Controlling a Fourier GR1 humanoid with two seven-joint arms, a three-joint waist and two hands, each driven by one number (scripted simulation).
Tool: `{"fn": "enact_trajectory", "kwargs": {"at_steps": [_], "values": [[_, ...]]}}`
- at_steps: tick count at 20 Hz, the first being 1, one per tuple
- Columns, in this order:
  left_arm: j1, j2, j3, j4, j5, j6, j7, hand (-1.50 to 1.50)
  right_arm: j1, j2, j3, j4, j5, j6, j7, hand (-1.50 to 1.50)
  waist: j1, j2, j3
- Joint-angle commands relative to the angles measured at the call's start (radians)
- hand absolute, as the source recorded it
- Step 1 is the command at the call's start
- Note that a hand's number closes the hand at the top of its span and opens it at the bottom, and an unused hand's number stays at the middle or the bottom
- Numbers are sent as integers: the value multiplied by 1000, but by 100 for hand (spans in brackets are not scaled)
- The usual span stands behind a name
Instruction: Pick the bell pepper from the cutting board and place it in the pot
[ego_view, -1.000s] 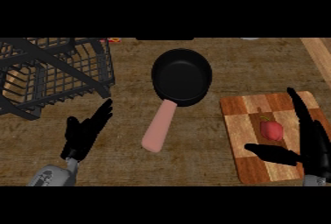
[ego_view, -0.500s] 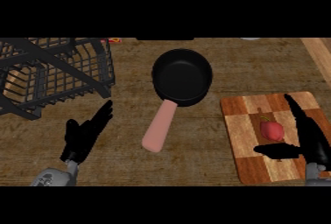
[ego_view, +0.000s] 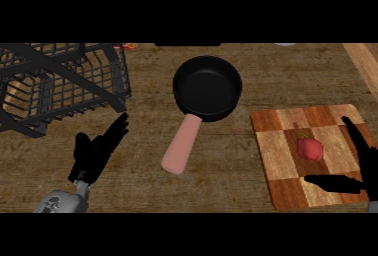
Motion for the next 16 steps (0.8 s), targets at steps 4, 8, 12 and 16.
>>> {"fn": "enact_trajectory", "kwargs": {"at_steps": [4,8,12,16], "values": [[24,-25,4,-41,-36,0,24,0,-9,50,-54,118,-145,53,-221,-150,4,0,1],[54,-5,42,-54,-20,-51,1,0,-58,108,-57,205,-169,42,-268,-150,6,0,0],[10,-45,57,-1,-68,-51,-14,0,-105,64,-139,296,-250,112,-325,-150,3,1,0],[44,-90,54,-49,-98,-38,27,0,-141,91,-136,361,-253,112,-330,-150,3,0,0]]}}
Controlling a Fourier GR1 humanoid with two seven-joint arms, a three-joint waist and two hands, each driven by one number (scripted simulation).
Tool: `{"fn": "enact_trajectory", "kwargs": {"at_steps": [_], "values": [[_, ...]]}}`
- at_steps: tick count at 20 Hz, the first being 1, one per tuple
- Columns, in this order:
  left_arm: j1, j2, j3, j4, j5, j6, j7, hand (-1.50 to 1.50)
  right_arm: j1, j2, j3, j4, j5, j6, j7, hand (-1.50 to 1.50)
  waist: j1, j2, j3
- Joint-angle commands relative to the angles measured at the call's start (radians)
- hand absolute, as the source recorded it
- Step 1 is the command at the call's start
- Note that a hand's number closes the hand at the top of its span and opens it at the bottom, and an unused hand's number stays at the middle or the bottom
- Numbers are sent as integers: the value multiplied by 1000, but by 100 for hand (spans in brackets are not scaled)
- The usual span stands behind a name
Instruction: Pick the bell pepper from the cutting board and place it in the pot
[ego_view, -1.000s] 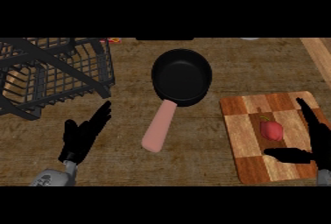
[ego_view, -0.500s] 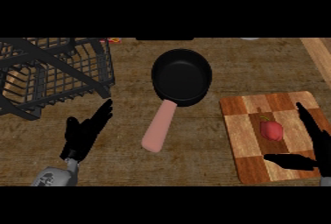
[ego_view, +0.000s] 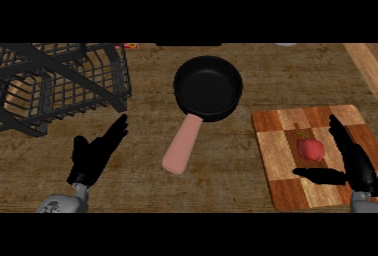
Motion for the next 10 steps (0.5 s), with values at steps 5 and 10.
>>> {"fn": "enact_trajectory", "kwargs": {"at_steps": [5,10], "values": [[-52,-31,54,117,-32,-46,-40,0,-159,12,-23,370,18,-25,-215,150,1,2,0],[-44,-61,23,20,-50,-5,32,0,-214,16,-25,518,58,-73,-352,150,6,3,1]]}}
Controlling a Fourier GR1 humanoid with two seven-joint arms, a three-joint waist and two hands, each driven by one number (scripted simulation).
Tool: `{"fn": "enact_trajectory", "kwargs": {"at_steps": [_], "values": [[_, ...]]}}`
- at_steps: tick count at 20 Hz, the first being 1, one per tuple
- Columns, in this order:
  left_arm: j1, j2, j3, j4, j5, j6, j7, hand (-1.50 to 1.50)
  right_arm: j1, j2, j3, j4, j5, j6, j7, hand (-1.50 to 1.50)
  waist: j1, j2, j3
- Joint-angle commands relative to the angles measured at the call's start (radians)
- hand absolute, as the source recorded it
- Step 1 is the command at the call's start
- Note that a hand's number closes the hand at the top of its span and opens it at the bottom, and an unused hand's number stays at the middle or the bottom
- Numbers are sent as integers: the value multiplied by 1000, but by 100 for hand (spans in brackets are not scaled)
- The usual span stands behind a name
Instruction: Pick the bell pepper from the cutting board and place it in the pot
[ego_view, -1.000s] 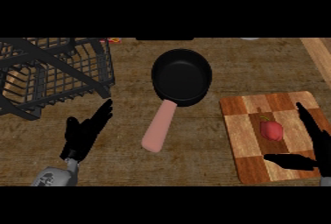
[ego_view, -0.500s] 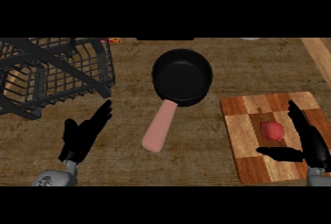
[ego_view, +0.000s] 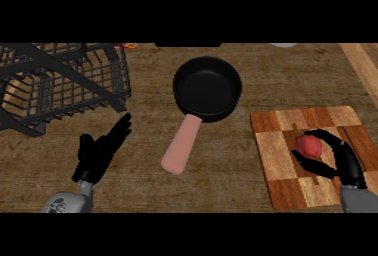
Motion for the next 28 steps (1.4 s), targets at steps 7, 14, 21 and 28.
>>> {"fn": "enact_trajectory", "kwargs": {"at_steps": [7,14,21,28], "values": [[6,10,40,2,10,-46,3,0,-42,13,-47,235,-46,27,-273,150,5,8,13],[25,-11,17,-1,-25,-32,-15,0,-179,-50,-30,271,-91,247,-301,150,22,11,14],[-20,-14,55,24,-26,-48,8,0,-285,-141,-33,318,-120,436,-315,150,5,7,13],[13,-30,49,-10,-38,-59,25,0,-283,-145,13,144,-55,282,-248,150,-2,3,12]]}}
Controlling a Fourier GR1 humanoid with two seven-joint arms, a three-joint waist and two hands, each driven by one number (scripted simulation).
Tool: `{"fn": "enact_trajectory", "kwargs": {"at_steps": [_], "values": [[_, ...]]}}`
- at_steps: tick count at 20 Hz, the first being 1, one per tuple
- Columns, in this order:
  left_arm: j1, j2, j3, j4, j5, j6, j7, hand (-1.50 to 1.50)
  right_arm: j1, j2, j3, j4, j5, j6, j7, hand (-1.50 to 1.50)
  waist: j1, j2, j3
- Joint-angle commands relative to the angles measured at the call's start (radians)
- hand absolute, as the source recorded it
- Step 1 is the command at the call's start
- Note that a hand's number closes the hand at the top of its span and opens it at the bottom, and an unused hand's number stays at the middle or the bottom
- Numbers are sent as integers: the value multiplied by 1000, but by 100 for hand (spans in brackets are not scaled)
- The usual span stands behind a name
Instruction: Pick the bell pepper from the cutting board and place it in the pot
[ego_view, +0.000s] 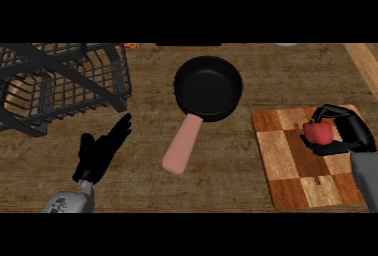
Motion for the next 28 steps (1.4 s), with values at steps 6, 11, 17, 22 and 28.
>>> {"fn": "enact_trajectory", "kwargs": {"at_steps": [6,11,17,22,28], "values": [[37,10,17,-71,19,-29,31,0,20,-12,49,-365,46,-110,191,150,-6,-5,-1],[3,20,44,3,-5,-28,-4,0,15,5,97,-620,69,-114,462,150,-11,-5,-1],[10,-1,29,20,-17,-37,-21,0,-176,45,180,-689,156,-121,721,150,0,-3,-1],[-25,-8,55,88,-13,-47,-60,0,-317,58,248,-652,220,-53,863,150,3,1,-1],[-14,-11,39,18,-22,-49,-17,0,-439,144,343,-431,371,-106,860,150,16,5,0]]}}
